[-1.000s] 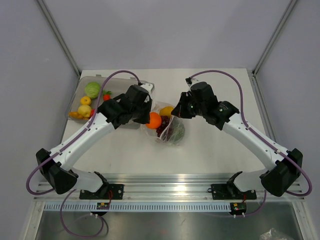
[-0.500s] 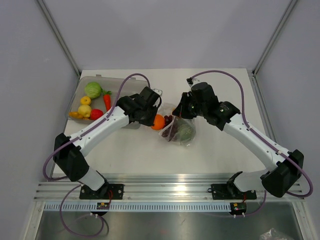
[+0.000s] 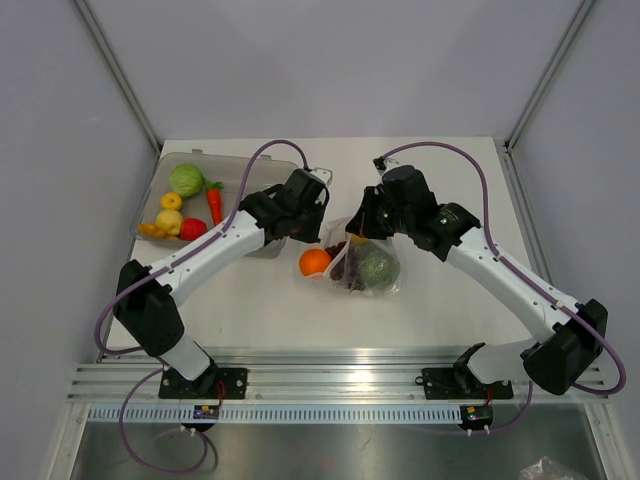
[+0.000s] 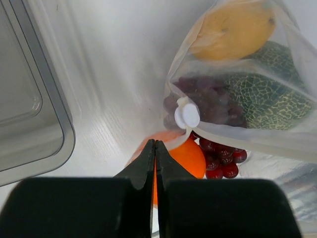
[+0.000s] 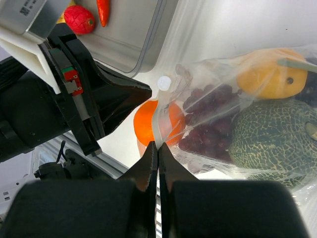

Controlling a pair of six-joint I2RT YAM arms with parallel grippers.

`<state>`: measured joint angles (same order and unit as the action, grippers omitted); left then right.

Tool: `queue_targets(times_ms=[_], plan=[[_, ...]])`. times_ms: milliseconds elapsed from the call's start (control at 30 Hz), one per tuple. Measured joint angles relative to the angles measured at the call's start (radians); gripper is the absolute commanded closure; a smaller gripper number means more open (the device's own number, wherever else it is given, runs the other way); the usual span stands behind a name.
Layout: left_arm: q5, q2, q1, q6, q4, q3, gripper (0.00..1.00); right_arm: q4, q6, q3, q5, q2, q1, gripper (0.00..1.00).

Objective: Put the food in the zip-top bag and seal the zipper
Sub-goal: Place the fake fruit in the zipper food storage bag, then adjust the zipper food storage bag at the center of the board.

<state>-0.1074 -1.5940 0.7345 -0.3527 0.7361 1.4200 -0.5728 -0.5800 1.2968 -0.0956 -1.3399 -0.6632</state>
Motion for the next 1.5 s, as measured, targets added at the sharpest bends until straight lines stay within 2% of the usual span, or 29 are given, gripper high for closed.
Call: queue_targets(times_ms=[133,167,267,300,400,533,733,867,1133,1400,1500], plan=[[-0.011,0.032,0.000,0.000,-0.003,-0.004,1.00,0.000,0.000,0.000,0.000,0.000,0.000,1.00],[-0.015,0.051,0.000,-0.002,-0.002,-0.010,0.96,0.000,0.000,0.000,0.000,0.000,0.000,1.00],[-0.029,0.142,-0.003,-0.013,-0.005,-0.050,0.80,0.000,0.000,0.000,0.000,0.000,0.000,1.00],[-0.033,0.183,-0.005,-0.018,-0.005,-0.074,0.64,0.000,0.000,0.000,-0.001,0.000,0.000,1.00],[-0.034,0.290,-0.018,-0.031,-0.010,-0.142,0.28,0.000,0.000,0.000,-0.001,0.000,0.000,1.00],[-0.002,0.373,-0.061,-0.051,-0.037,-0.257,0.20,0.001,0.000,0.000,-0.002,0.000,0.000,1.00],[0.098,0.357,-0.085,-0.005,-0.143,-0.375,0.18,0.001,0.000,0.000,-0.004,0.000,0.000,1.00],[0.150,0.282,-0.085,0.048,-0.225,-0.372,0.18,0.001,0.000,-0.001,-0.005,0.000,0.000,1.00],[0.219,0.168,-0.085,0.066,-0.323,-0.344,0.27,0.000,0.000,-0.007,-0.005,0.000,0.000,1.00],[0.229,0.067,-0.085,0.060,-0.375,-0.320,0.42,0.000,0.001,-0.007,-0.005,0.006,0.000,1.00],[0.235,0.040,-0.085,0.049,-0.385,-0.319,0.63,-0.001,0.004,-0.008,-0.004,0.010,0.000,1.00]])
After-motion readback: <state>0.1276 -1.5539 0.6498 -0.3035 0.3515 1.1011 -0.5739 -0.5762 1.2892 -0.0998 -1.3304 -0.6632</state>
